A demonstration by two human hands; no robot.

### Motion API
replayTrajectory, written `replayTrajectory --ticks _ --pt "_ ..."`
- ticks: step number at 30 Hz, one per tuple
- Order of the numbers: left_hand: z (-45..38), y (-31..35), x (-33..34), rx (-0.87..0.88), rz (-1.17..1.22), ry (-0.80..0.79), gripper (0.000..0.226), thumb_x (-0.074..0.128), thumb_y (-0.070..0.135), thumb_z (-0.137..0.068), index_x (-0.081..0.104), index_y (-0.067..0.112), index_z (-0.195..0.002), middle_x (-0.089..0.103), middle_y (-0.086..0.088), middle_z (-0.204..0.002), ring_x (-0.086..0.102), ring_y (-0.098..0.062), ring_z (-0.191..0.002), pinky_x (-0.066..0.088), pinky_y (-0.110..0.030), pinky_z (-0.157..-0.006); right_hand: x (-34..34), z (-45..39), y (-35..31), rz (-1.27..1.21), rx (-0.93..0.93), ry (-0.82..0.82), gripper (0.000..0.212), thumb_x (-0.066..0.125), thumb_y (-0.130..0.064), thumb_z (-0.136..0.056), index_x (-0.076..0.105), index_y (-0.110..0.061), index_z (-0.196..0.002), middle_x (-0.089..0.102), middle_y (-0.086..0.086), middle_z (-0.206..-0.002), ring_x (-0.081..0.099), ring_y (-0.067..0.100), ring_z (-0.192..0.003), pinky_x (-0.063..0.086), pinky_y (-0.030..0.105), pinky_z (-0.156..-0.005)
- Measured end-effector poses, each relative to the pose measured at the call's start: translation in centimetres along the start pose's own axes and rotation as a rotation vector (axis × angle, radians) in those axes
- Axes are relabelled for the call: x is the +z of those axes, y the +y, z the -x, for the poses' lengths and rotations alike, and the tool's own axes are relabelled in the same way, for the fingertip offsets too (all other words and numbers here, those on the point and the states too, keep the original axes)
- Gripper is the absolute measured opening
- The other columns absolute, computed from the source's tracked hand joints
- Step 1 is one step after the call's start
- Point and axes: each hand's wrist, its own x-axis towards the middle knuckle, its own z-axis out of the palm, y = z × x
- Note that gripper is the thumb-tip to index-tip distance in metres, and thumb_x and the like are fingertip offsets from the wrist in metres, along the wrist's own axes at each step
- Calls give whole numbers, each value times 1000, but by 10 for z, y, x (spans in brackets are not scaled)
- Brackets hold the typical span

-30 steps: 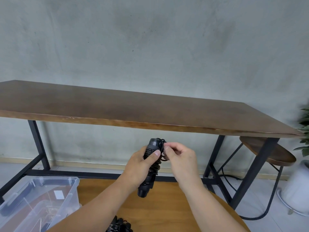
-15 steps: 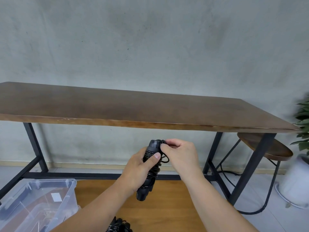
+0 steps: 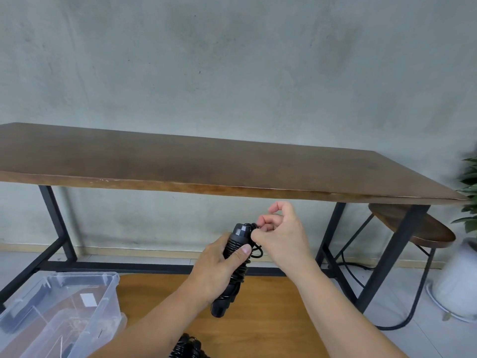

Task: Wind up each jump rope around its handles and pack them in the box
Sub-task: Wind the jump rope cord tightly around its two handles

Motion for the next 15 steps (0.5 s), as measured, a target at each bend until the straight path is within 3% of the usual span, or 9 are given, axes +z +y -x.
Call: replayTrajectory --ticks 5,9,11,15 --pt "0 5 4 -12 31 -22 41 61 53 -78 62 26 -109 70 -2 -85 70 -19 -77 52 -25 -64 -8 -4 2 -40 33 -46 34 70 -7 -71 54 -26 -95 69 -2 -87 54 6 -68 50 19 -63" --pt "-1 5 3 -9 -22 -23 43 60 59 -77 63 30 -108 70 2 -81 69 -18 -75 55 -31 -66 -6 3 5 34 7 -48 22 72 -15 -77 62 -28 -91 64 -8 -79 58 6 -73 45 9 -56" --pt "-1 6 0 -14 -13 -7 46 61 63 -75 63 29 -106 71 0 -82 71 -21 -78 57 -35 -69 -4 4 5 16 -14 -48 21 73 -16 -80 65 -30 -93 68 -9 -84 63 6 -79 48 10 -62" --pt "-5 18 -3 -39 151 66 26 63 41 -93 65 19 -107 72 -10 -87 72 -24 -75 57 -33 -64 -3 5 2 -225 19 -98 20 68 -9 -89 66 -27 -98 76 -13 -90 68 -1 -85 48 11 -68"
